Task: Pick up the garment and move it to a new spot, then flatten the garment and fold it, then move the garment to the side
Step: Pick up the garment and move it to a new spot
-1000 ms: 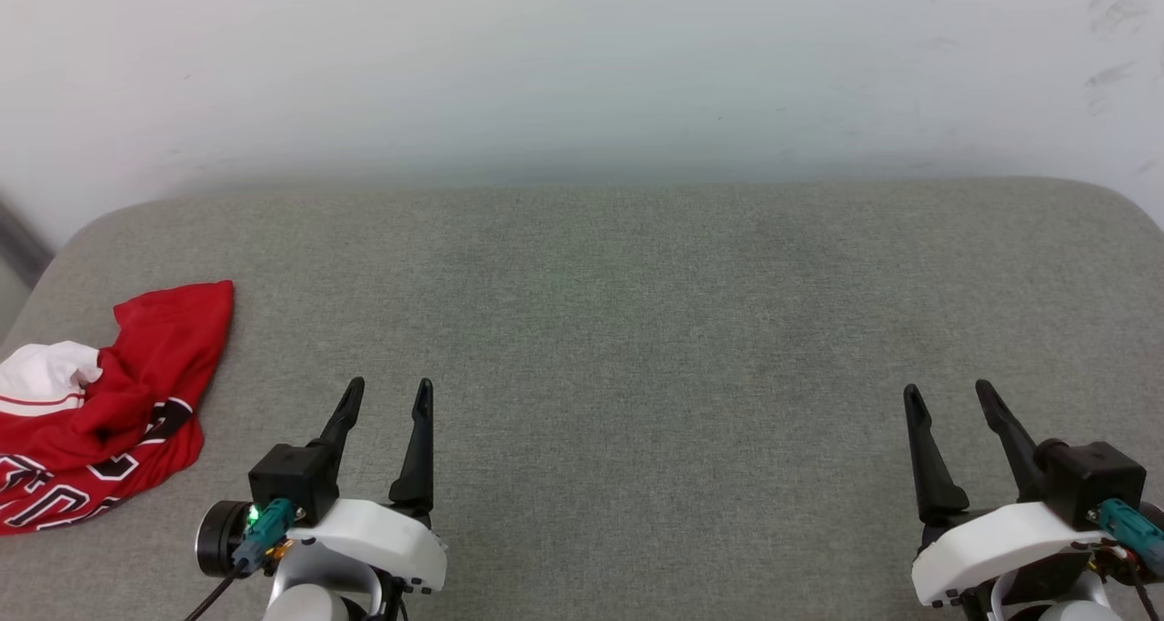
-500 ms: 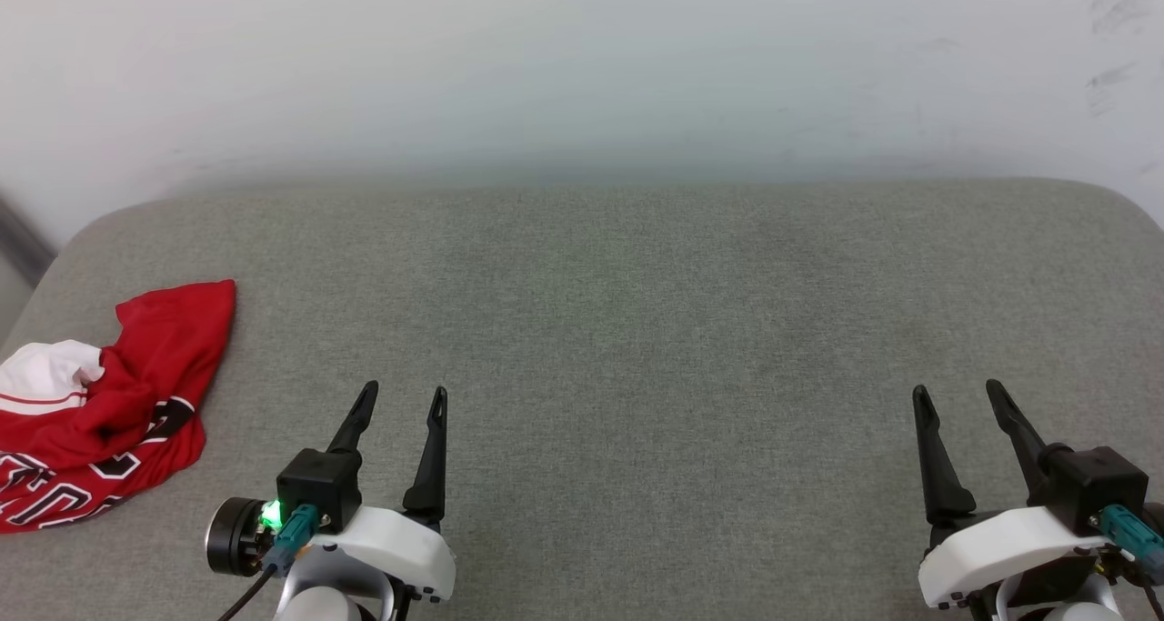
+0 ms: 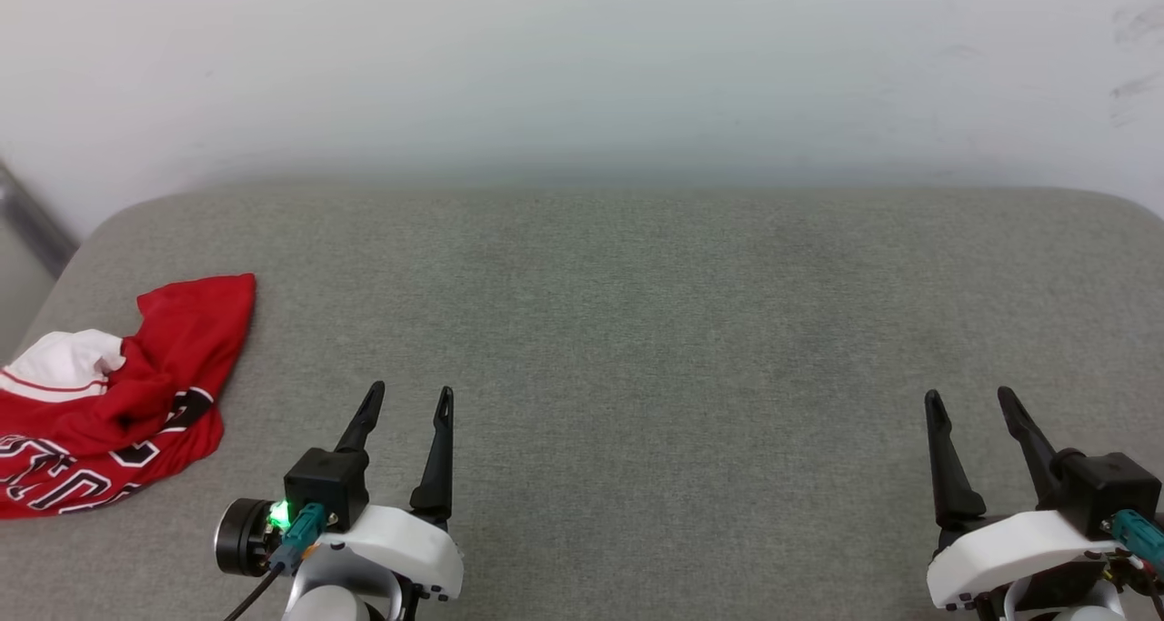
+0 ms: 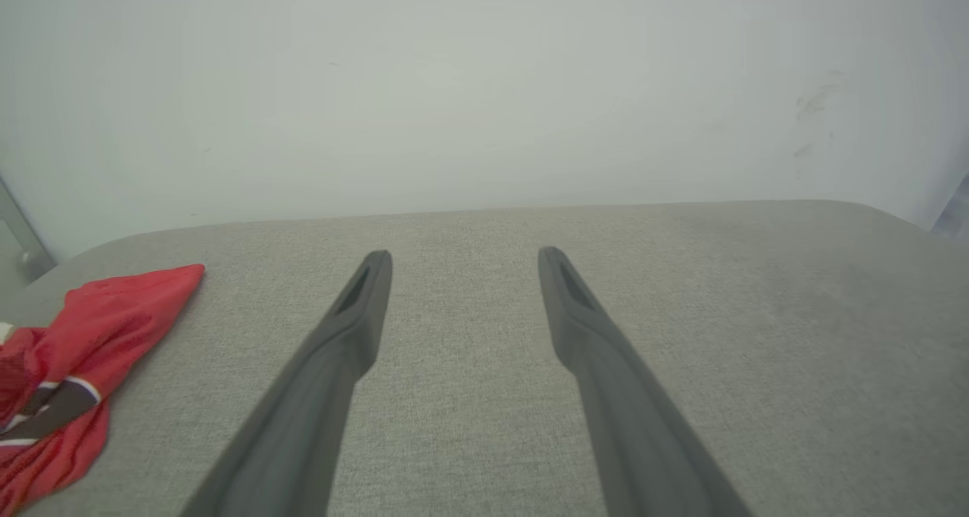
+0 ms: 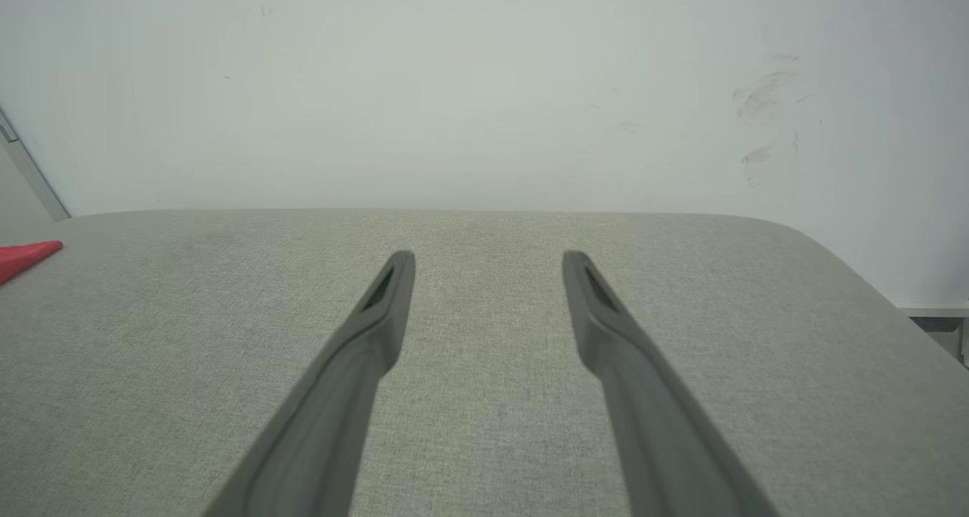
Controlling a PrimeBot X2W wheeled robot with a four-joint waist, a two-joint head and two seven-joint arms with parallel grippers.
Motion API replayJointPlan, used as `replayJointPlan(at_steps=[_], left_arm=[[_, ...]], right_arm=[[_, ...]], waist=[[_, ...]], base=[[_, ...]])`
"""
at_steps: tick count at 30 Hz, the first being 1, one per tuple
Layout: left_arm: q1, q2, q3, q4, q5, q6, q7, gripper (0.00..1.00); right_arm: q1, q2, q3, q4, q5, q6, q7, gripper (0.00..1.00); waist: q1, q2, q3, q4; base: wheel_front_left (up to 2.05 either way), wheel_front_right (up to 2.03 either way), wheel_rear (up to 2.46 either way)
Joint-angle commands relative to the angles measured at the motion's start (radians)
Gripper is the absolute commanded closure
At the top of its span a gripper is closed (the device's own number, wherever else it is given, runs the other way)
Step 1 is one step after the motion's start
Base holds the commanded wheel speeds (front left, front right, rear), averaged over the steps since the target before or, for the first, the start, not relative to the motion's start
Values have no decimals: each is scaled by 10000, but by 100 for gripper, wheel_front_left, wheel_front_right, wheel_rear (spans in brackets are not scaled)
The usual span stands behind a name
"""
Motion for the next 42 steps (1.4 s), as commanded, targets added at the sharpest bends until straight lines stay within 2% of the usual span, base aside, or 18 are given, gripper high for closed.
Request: replayJointPlan(at_steps=[1, 4, 5, 11, 18, 26, 33, 42], left_arm=[[-114, -4, 6, 13, -31, 52, -26, 0], [-165, -33, 6, 29, -115, 106, -26, 0], [-249, -60, 19, 16, -182, 164, -26, 0], [-336, -74, 161, -21, -288, 218, -26, 0], [-502, -62, 425, -155, -338, 257, -26, 0], [-371, -51, 890, -374, -428, 300, -26, 0], [-259, -80, 1071, -570, -393, 278, -26, 0], [-446, -119, 1128, -696, -367, 343, -26, 0]], right_arm=[[-53, 32, 4, 12, 18, -7, -46, 0], [-46, 32, 81, -40, -29, -7, -41, 0], [-63, 32, 260, -209, -67, -7, -13, 0], [-40, 29, 532, -580, 0, -7, 181, 0], [-35, 30, 660, -939, -88, -7, 282, 0], [-161, 20, 943, -1109, -150, -7, 384, 0], [-291, 21, 1064, -1083, -81, -7, 378, 0], [-487, 22, 1124, -1105, -189, -7, 442, 0]], waist=[[0, -1, 3, 89], [0, -1, 22, 337], [0, -1, 49, 693], [0, -1, 98, 1701], [0, -1, 243, 3185], [0, -1, 322, 4389], [0, -1, 413, 4932], [0, -1, 662, 4969]], base=[[0, 0, 0], [0, 0, 0], [0, 0, 0], [0, 0, 0], [0, 0, 0], [0, 0, 0], [0, 0, 0], [0, 0, 0]])
